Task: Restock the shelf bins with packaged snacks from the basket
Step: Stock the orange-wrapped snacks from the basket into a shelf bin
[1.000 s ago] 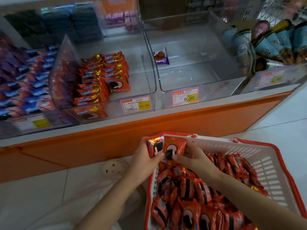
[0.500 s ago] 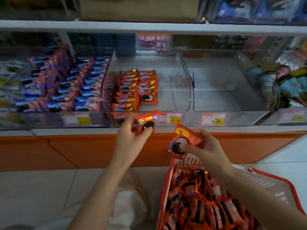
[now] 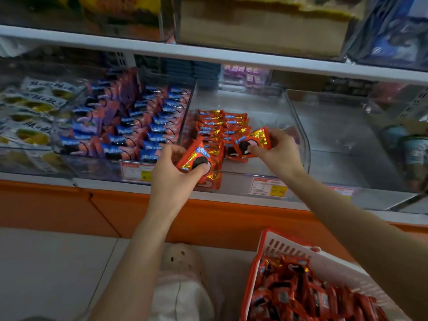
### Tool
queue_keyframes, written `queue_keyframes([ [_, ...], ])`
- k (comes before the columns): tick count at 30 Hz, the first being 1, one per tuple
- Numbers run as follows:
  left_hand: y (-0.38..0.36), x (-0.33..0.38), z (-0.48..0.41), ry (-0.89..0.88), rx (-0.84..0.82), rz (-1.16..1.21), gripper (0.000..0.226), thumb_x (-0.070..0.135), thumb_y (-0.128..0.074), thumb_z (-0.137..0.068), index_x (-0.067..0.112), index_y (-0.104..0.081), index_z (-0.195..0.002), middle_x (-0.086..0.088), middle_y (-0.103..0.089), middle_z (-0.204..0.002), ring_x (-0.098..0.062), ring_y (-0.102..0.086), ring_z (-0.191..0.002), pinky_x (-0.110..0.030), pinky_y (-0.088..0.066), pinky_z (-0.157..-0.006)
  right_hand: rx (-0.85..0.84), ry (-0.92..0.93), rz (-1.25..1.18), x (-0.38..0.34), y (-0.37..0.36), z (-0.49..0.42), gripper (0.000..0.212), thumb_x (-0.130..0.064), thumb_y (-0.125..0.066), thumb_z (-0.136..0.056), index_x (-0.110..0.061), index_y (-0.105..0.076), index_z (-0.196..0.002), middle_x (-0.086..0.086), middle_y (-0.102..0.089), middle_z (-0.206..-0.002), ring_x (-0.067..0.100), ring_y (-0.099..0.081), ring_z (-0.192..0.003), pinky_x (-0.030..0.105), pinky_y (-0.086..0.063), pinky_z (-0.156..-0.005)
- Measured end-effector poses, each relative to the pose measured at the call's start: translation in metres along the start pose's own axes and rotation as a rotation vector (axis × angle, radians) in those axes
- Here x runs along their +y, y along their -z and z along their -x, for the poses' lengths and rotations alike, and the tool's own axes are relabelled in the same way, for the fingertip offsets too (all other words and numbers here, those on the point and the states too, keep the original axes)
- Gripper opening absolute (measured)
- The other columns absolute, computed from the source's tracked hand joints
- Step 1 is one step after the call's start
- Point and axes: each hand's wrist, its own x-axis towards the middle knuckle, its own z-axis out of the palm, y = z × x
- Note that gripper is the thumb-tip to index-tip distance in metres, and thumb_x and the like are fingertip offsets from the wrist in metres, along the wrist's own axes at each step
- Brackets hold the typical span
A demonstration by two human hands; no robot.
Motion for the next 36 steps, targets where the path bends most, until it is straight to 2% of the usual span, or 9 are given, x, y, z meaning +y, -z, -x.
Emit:
queue_keyframes([
  [4, 0.006, -0.003, -0.006, 0.019, 0.015, 0.030, 0.043, 0.021, -0.080, -0.073, 0.019, -0.049, -0.103, 0.005, -0.059, -0.100, -0.001, -0.056, -0.080, -0.002, -0.043, -0.055, -0.144, 0.009, 0.388, 0.014, -0.017, -0.029, 0.026, -0.022, -0.073, -0.081, -0.012, -0.065, -0.104, 0.004, -0.068, -0.104, 0.016, -0.060, -0.089, 0.027, -0.047, -0.077],
  [6, 0.007, -0.002, -0.009, 0.031, 0.005, 0.033, 0.043, 0.022, -0.079, -0.075, 0.022, -0.048, -0.104, 0.007, -0.057, -0.100, 0.001, -0.055, -0.081, -0.002, -0.043, -0.055, -0.275, 0.055, 0.583, 0.015, -0.022, -0.038, 0.032, -0.021, -0.070, -0.084, -0.009, -0.061, -0.112, 0.010, -0.066, -0.112, 0.025, -0.061, -0.101, 0.034, -0.049, -0.087],
  [9, 0.008, 0.000, -0.011, 0.030, -0.025, 0.030, 0.041, 0.021, -0.078, -0.076, 0.025, -0.048, -0.104, 0.009, -0.056, -0.098, 0.002, -0.054, -0.081, 0.001, -0.041, -0.055, -0.402, 0.109, 0.765, 0.025, -0.028, -0.049, 0.036, -0.019, -0.069, -0.085, -0.005, -0.053, -0.114, 0.015, -0.061, -0.119, 0.028, -0.057, -0.108, 0.032, -0.045, -0.091],
  [14, 0.007, -0.001, -0.013, 0.045, -0.041, 0.059, 0.041, 0.020, -0.078, -0.076, 0.025, -0.048, -0.102, 0.005, -0.058, -0.103, 0.000, -0.056, -0.083, -0.001, -0.043, -0.056, -0.359, 0.274, 0.992, 0.025, -0.032, -0.056, 0.040, -0.038, -0.063, -0.088, -0.016, -0.050, -0.119, 0.012, -0.063, -0.114, 0.030, -0.060, -0.104, 0.032, -0.043, -0.075],
  [22, 0.002, 0.003, -0.010, 0.038, -0.060, 0.060, 0.040, 0.017, -0.077, -0.078, 0.021, -0.049, -0.107, 0.009, -0.056, -0.096, 0.001, -0.054, -0.077, 0.000, -0.040, -0.053, -0.341, 0.425, 1.173, 0.019, -0.041, -0.059, 0.042, -0.039, -0.059, -0.090, -0.016, -0.043, -0.122, 0.009, -0.061, -0.115, 0.028, -0.059, -0.104, 0.036, -0.047, -0.079],
  [27, 0.002, 0.003, -0.010, 0.023, -0.051, 0.030, 0.040, 0.023, -0.076, -0.078, 0.022, -0.049, -0.107, 0.013, -0.055, -0.095, 0.003, -0.053, -0.081, 0.002, -0.040, -0.057, -0.339, 0.405, 1.131, 0.021, -0.040, -0.061, 0.048, -0.040, -0.064, -0.085, -0.015, -0.049, -0.123, 0.009, -0.055, -0.126, 0.027, -0.048, -0.118, 0.038, -0.043, -0.092],
  [29, 0.002, 0.002, -0.010, 0.012, -0.038, 0.019, 0.039, 0.023, -0.076, -0.078, 0.022, -0.050, -0.107, 0.012, -0.056, -0.096, 0.004, -0.053, -0.081, 0.002, -0.039, -0.058, -0.323, 0.371, 1.040, 0.020, -0.039, -0.058, 0.047, -0.038, -0.064, -0.086, -0.015, -0.050, -0.125, 0.009, -0.054, -0.128, 0.027, -0.047, -0.120, 0.039, -0.042, -0.096],
  [33, -0.001, 0.003, -0.007, -0.026, -0.048, 0.012, 0.038, 0.023, -0.076, -0.078, 0.023, -0.050, -0.105, 0.020, -0.054, -0.091, 0.005, -0.055, -0.081, 0.000, -0.041, -0.060, -0.194, 0.326, 0.454, 0.003, -0.028, -0.034, 0.023, -0.028, -0.055, -0.095, -0.013, -0.056, -0.113, 0.004, -0.062, -0.108, 0.019, -0.059, -0.098, 0.032, -0.049, -0.082],
  [36, -0.006, 0.000, -0.005, -0.063, -0.064, 0.031, 0.034, 0.024, -0.074, -0.079, 0.026, -0.054, -0.106, 0.013, -0.062, -0.096, -0.003, -0.061, -0.089, -0.007, -0.048, -0.066, -0.288, 0.266, 0.087, -0.015, -0.021, 0.003, 0.023, -0.028, -0.047, -0.098, -0.015, -0.054, -0.115, 0.001, -0.064, -0.101, 0.016, -0.062, -0.093, 0.028, -0.050, -0.080],
])
